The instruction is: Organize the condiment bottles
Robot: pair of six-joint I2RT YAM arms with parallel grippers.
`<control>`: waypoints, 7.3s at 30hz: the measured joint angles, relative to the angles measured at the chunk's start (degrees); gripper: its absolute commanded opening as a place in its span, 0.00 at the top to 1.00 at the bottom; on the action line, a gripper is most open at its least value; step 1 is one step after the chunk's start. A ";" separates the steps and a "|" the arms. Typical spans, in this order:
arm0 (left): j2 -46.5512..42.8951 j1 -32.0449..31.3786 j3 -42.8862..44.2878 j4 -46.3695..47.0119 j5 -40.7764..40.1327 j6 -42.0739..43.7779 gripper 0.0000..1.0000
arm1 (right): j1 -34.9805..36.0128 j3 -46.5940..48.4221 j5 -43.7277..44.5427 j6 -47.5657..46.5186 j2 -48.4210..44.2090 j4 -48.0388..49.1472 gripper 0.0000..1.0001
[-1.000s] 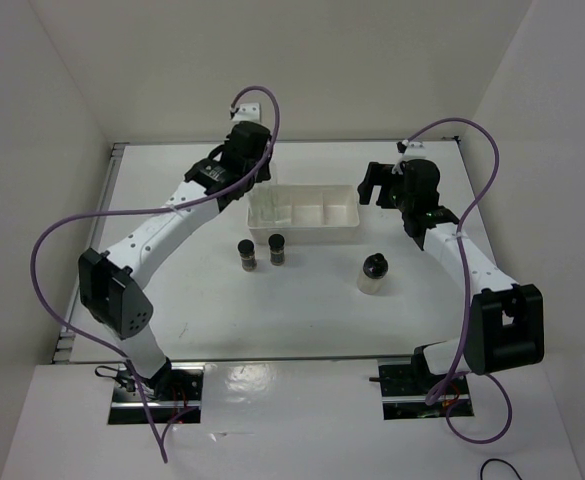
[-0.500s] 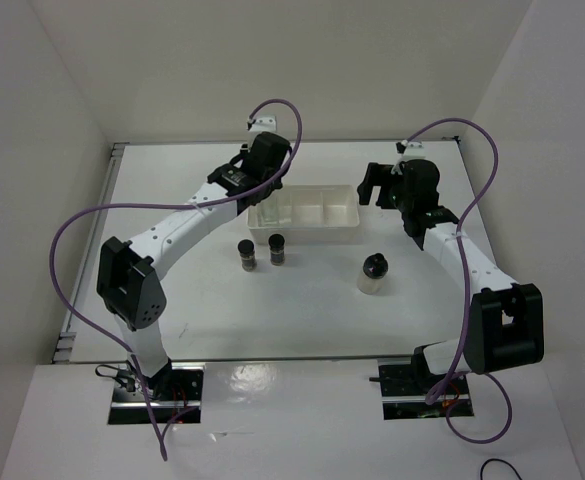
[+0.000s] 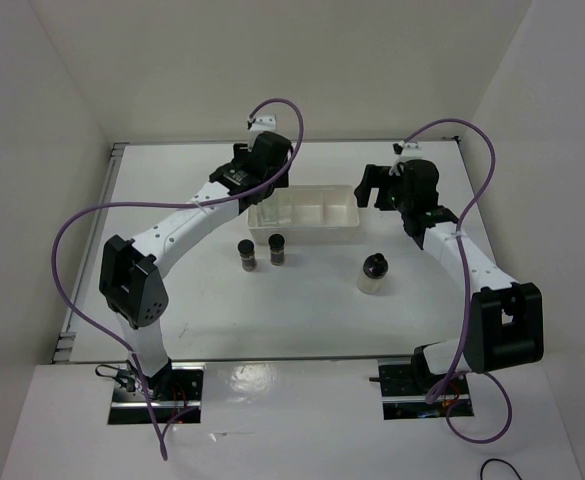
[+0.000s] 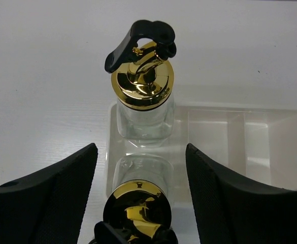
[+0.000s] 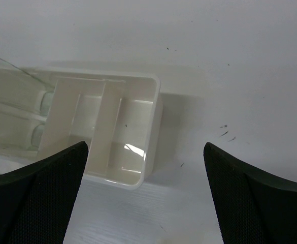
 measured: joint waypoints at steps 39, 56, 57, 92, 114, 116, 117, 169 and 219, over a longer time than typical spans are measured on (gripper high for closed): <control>-48.89 0.66 -37.70 -4.50 17.03 -0.33 0.00 | 25.81 6.05 1.16 6.82 5.53 -3.34 0.01; -44.48 2.12 -37.99 -10.34 17.11 -5.38 0.00 | 32.94 11.04 8.76 10.62 15.21 -7.15 0.01; -45.31 2.25 -38.10 -10.29 17.11 -5.55 0.00 | 33.05 11.04 8.98 10.78 15.47 -7.19 0.01; -51.23 4.59 -41.94 -10.58 16.61 -5.75 0.00 | 34.51 11.98 10.43 13.46 21.79 -7.17 0.36; -51.82 5.42 -42.69 -10.56 16.35 -5.73 0.00 | 34.53 12.31 11.45 11.87 16.20 -14.38 0.75; -51.82 5.44 -42.69 -10.56 16.24 -5.73 0.00 | 34.53 12.68 11.98 11.26 14.27 -16.31 0.77; -51.82 5.51 -42.69 -10.56 16.15 -5.73 0.00 | 34.53 13.00 12.17 11.02 13.42 -17.18 0.77; -45.42 14.03 -40.46 -8.46 16.13 -5.51 0.00 | 17.14 37.09 8.87 -2.03 35.85 -16.35 0.71; -36.04 23.58 -40.70 -4.31 23.76 -4.15 0.00 | 34.32 4.35 -1.57 5.97 1.70 -8.48 0.09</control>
